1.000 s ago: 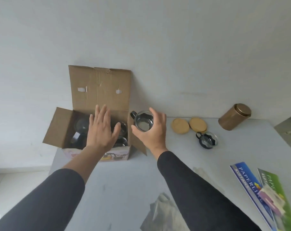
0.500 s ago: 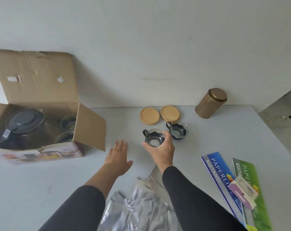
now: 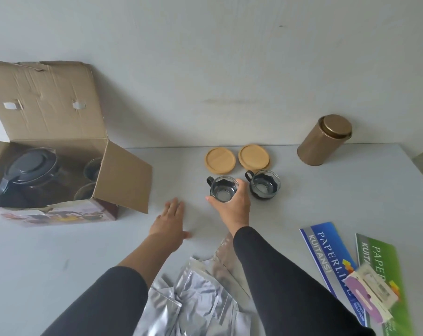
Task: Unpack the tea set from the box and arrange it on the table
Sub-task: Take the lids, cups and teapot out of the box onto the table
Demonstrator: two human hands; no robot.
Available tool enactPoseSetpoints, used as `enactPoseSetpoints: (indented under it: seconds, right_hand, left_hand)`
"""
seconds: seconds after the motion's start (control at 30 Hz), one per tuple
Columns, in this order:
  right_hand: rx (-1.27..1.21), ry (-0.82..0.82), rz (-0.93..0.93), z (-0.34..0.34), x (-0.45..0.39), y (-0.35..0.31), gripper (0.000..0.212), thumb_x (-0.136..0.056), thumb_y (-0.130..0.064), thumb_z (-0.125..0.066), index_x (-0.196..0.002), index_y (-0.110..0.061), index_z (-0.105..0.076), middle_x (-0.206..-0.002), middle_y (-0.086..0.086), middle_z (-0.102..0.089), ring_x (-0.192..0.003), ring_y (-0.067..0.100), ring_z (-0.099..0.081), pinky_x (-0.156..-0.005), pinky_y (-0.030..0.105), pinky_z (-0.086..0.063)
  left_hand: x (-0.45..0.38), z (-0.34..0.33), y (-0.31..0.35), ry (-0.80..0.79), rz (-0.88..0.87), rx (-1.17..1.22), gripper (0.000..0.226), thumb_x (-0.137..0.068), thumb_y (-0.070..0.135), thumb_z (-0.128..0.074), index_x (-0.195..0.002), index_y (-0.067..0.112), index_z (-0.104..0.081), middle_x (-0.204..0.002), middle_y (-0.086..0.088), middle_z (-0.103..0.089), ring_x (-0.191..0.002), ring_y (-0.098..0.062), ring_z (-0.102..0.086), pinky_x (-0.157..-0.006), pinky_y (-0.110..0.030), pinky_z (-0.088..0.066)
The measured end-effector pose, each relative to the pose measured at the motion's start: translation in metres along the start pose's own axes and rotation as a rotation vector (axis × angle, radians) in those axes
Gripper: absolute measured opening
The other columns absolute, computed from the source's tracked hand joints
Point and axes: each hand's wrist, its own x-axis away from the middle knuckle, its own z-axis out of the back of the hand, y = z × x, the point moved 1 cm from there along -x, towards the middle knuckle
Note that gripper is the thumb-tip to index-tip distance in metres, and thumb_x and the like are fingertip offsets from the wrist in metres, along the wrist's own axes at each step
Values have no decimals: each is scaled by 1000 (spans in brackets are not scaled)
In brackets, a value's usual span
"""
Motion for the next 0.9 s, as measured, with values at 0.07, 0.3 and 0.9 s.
enactPoseSetpoints:
  seconds: [0.07, 0.3, 0.9]
  right_hand:
    - [2, -11, 5, 0, -3, -1, 84, -59, -31, -87, -128, -14, -41, -122, 0, -52, -111, 15, -51, -96, 21, -39]
    - [147, 3, 120, 5, 2, -9, 97, -61, -40, -85, -138, -10, -33, -136, 6, -40, -127, 20, -40, -105, 25, -34]
    - [424, -282, 906, -124, 70, -210, 21, -76, -25, -66, -89, -9, -64, -87, 6, -61, -82, 27, -57, -71, 36, -52]
  left_hand:
    - [1, 0, 0, -1, 2, 9, 86, -94, 35, -53, -151, 11, 6, -159, -3, 15, -147, -21, 11, -119, -34, -14]
    - [7, 11, 2, -10, -16, 8, 88, -91, 37, -57, -151, 10, 0, -160, -4, 8, -148, -22, 3, -119, -35, -14]
    - [65, 147, -184, 572, 74, 45, 61, -97, 24, -42, -150, 11, -16, -159, -2, -11, -148, -22, 4, -120, -42, -7]
